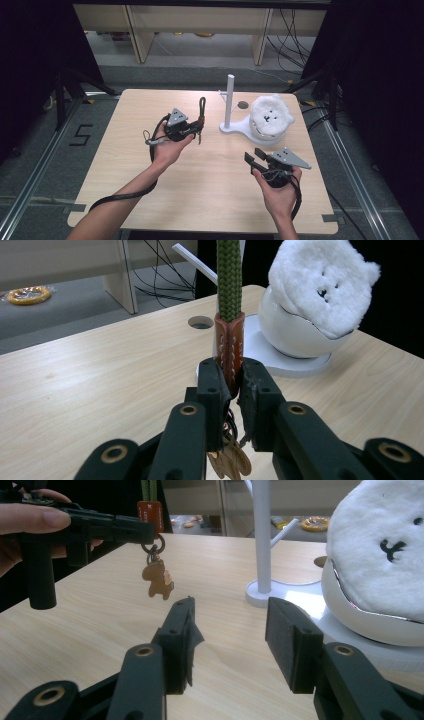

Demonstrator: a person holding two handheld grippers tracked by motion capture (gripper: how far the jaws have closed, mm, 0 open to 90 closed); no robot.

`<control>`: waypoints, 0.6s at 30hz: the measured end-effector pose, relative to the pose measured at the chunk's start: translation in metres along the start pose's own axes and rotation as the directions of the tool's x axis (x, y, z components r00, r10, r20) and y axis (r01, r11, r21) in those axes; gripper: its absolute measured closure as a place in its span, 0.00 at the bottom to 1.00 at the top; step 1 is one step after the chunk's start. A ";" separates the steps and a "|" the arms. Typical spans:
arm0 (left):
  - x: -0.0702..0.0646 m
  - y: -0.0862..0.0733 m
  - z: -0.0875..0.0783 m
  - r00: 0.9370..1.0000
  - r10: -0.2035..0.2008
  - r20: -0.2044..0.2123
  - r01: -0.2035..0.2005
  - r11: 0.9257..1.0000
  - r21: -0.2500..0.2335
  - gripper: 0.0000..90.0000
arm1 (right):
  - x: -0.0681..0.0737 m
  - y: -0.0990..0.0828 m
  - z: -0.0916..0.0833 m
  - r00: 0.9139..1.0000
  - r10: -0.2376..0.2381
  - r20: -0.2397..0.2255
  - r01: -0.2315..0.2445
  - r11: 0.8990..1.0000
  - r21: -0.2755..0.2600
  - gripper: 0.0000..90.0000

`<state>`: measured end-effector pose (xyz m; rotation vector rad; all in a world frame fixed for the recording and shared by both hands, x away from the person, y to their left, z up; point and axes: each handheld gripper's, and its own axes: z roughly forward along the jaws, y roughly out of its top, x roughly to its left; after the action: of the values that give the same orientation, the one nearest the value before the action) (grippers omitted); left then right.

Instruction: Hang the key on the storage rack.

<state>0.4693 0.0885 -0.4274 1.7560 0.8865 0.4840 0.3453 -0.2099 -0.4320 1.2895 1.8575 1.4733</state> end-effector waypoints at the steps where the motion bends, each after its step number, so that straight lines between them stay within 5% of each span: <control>1: 0.000 0.000 0.000 1.000 0.000 0.000 0.000 1.000 0.000 0.88 | 0.000 0.000 0.000 1.000 0.000 0.000 0.000 1.000 0.000 0.62; 4: 0.000 0.006 0.007 1.000 0.002 -0.007 -0.001 1.000 0.006 0.88 | -0.004 -0.001 0.000 0.999 -0.034 0.013 0.034 0.999 0.000 0.62; 15: -0.001 0.018 0.024 0.999 0.017 -0.039 -0.016 0.999 0.029 0.88 | -0.003 -0.002 0.000 1.000 0.009 -0.001 -0.009 1.000 0.008 0.62; 18: -0.004 0.022 0.029 0.999 0.014 -0.044 -0.013 0.999 0.032 0.88 | -0.005 -0.002 0.000 1.000 -0.013 0.002 0.013 1.000 0.001 0.62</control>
<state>0.4944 0.0632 -0.4166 1.7870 0.9185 0.5217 0.3468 -0.2136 -0.4351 1.2768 1.8621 1.4645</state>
